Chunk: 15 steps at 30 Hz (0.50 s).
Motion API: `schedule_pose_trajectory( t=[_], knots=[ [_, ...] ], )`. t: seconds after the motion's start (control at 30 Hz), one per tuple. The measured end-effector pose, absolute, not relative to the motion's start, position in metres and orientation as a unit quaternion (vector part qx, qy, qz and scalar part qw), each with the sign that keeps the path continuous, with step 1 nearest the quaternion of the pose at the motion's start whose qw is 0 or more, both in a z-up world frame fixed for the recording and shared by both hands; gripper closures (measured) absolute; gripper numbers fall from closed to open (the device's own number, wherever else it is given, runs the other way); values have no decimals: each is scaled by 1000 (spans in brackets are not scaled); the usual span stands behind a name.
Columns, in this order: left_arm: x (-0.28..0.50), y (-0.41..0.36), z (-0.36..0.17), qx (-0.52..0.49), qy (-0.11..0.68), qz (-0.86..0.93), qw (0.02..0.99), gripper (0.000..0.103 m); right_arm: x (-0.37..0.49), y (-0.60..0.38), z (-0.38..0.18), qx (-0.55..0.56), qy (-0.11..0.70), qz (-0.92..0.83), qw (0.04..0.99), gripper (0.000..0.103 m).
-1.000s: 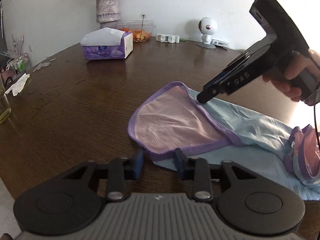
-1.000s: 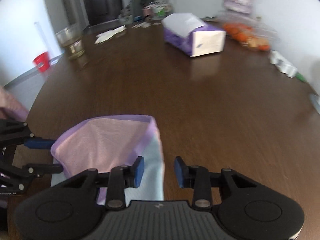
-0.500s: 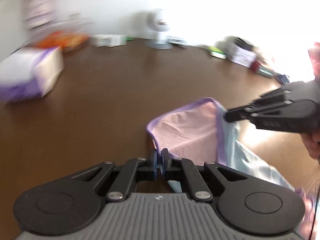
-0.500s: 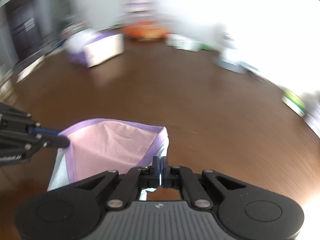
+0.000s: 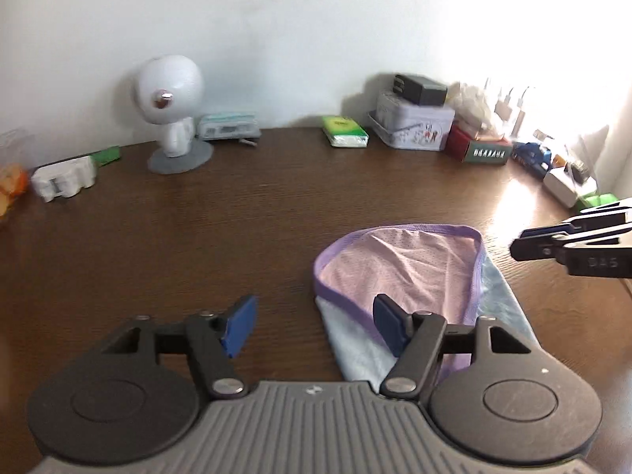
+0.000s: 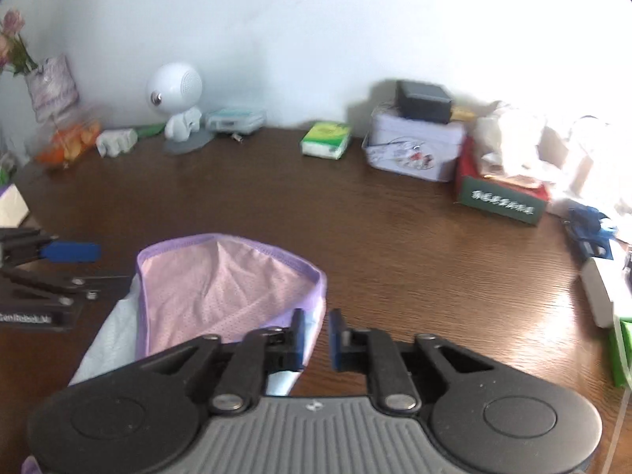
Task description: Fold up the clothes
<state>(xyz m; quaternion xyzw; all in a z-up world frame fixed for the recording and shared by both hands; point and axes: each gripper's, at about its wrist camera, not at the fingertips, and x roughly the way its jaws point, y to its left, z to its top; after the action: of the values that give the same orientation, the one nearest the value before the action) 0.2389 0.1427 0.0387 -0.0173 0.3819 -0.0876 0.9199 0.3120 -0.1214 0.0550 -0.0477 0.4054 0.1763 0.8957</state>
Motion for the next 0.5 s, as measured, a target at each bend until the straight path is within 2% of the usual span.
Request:
schedule_pose_trajectory(
  t=[0.07, 0.1, 0.17, 0.3, 0.4, 0.43, 0.5],
  knots=[
    [195, 157, 52, -45, 374, -122, 918, 33, 285, -125, 72, -66, 395, 208, 892, 65],
    [167, 161, 58, -55, 366, -154, 916, 31, 266, -129, 80, -74, 393, 225, 888, 61],
    [108, 157, 58, -39, 350, -209, 912, 23, 212, -136, 90, -83, 401, 278, 869, 61],
    [17, 137, 41, 4, 348, -300, 888, 23, 91, -139, 81, -87, 402, 371, 833, 60],
    [-3, 122, 29, 33, 359, -331, 872, 24, 42, -119, 60, -103, 388, 387, 830, 63],
    [-2, 119, 25, 39, 364, -328, 871, 24, 36, -112, 54, -100, 389, 381, 833, 64],
    [2, 117, 21, 45, 371, -327, 868, 38, 27, -102, 46, -83, 390, 369, 839, 69]
  ],
)
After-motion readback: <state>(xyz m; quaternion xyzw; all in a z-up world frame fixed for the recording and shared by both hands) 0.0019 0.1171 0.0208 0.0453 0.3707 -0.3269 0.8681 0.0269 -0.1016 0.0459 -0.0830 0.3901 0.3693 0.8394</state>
